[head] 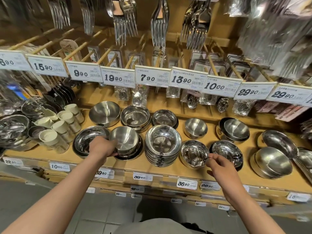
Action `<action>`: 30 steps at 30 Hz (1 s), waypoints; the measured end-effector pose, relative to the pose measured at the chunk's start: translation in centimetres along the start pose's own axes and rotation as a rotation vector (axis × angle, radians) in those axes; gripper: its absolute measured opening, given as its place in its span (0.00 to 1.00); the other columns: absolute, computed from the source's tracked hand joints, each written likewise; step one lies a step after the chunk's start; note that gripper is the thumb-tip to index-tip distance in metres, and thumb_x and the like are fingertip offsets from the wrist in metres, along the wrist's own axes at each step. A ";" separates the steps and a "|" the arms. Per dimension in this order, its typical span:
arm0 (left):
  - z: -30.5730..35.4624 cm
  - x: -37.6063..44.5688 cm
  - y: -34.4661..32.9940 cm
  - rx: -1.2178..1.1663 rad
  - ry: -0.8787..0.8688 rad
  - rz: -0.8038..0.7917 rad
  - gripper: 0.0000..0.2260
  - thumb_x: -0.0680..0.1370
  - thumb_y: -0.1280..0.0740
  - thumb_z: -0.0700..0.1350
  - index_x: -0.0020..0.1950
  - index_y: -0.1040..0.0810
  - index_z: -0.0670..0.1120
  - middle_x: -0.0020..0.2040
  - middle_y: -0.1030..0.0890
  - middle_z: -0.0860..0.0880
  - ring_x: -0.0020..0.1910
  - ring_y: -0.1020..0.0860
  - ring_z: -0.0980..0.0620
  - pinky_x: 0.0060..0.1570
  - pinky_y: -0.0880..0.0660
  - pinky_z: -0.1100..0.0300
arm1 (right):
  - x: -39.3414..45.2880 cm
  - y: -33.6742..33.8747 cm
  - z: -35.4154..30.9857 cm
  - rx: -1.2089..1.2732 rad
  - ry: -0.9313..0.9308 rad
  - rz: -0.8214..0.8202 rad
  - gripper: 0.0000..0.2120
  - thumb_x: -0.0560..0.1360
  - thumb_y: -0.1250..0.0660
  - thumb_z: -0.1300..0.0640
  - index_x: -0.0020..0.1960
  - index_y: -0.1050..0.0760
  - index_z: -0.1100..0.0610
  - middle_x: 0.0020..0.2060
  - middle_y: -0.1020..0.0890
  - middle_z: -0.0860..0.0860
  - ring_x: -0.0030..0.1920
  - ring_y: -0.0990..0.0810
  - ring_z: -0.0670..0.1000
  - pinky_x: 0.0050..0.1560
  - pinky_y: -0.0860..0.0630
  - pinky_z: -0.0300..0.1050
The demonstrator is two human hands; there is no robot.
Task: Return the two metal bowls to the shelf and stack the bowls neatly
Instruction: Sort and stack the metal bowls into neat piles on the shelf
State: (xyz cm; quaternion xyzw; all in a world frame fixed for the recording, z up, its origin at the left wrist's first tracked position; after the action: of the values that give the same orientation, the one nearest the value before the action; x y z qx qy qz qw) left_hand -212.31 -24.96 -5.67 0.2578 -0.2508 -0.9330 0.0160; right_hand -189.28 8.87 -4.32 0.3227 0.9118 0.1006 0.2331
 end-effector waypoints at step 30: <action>6.6 -11.8 -0.6 -0.259 -0.030 -0.138 0.09 0.79 0.32 0.37 0.46 0.14 0.47 0.45 0.13 0.42 0.40 0.16 0.52 0.36 0.19 0.64 | 22.6 -0.6 -3.9 -0.570 0.078 -0.047 0.12 0.81 0.35 0.59 0.56 0.21 0.69 0.53 0.18 0.66 0.50 0.20 0.63 0.48 0.27 0.52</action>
State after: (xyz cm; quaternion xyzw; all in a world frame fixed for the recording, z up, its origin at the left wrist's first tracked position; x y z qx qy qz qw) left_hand -205.23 -19.54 4.56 0.2562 -0.1103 -0.9601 -0.0190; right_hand -206.93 22.66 -9.30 0.2191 0.8622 0.3598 0.2815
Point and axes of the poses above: each hand's wrist, its own x-axis towards the middle knuckle, its own y-axis out of the back of the hand, z = x × y, the point moved 3 cm from there along x, towards the middle knuckle
